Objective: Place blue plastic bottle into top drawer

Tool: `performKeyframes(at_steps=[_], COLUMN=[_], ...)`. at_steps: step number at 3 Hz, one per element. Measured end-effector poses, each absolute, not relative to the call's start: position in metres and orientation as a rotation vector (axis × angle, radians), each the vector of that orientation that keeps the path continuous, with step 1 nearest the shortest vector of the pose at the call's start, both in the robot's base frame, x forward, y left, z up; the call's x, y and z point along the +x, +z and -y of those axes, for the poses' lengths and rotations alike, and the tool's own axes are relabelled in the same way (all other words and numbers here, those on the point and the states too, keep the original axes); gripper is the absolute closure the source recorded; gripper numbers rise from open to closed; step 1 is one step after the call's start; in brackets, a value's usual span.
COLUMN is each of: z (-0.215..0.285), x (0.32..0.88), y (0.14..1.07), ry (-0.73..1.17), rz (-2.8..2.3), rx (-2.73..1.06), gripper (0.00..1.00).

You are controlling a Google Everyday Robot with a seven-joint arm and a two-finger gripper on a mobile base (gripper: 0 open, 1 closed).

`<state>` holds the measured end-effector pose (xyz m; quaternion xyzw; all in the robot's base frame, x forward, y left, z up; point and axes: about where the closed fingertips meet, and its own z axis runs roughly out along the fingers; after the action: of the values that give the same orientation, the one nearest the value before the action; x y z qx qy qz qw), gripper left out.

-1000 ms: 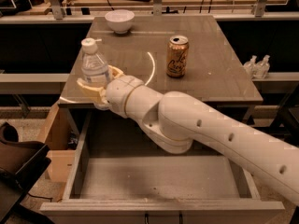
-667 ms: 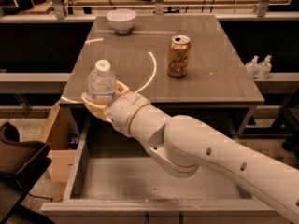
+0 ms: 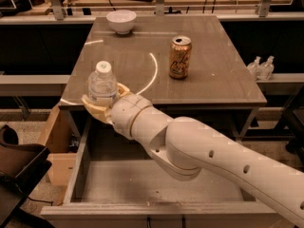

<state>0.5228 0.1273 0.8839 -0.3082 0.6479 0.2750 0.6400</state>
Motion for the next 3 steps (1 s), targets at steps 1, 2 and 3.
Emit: performKeyframes(at_steps=[1, 2, 3], z=[-0.1272, -0.1273, -0.1273], x=[0.5227, 0.5227, 0.5228], y=[0.8839, 0.8839, 0.8839], ry=[0.627, 0.627, 0.627], rz=[-1.478, -1.478, -1.478], rx=[-0.703, -0.703, -0.703], gripper=[1.0, 1.0, 1.0])
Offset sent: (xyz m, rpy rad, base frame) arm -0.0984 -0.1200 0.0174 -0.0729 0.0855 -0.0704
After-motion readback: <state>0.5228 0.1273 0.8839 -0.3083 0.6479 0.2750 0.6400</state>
